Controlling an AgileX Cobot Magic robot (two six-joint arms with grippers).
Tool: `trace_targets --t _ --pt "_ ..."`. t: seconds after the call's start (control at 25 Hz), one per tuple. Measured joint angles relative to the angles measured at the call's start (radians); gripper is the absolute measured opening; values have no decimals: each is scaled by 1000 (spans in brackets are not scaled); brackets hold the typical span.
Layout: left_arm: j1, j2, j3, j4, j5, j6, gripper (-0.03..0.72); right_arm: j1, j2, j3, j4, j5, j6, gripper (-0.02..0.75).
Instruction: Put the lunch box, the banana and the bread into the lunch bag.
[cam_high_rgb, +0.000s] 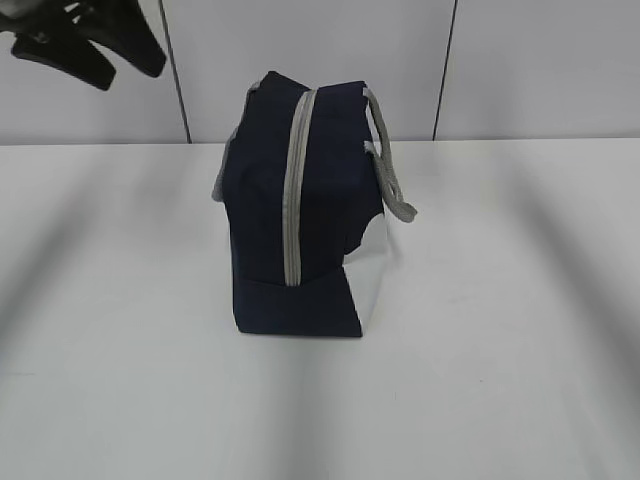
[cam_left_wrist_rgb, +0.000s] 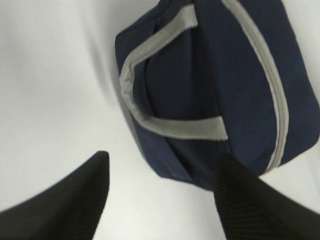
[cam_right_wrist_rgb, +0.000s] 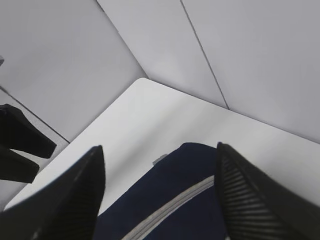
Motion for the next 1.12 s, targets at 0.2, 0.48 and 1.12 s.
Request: trace_targets --t 0.2,0.48,1.12 --pt "-29 -70 0 117 46 -81 430 2 -158 201 0 69 -44 498" --pt "-154 -216 106 149 50 -140 424 87 -387 535 6 323 -172 498" --pt "-200 -848 713 204 11 -267 417 489 -502 919 56 1027 -661 497"
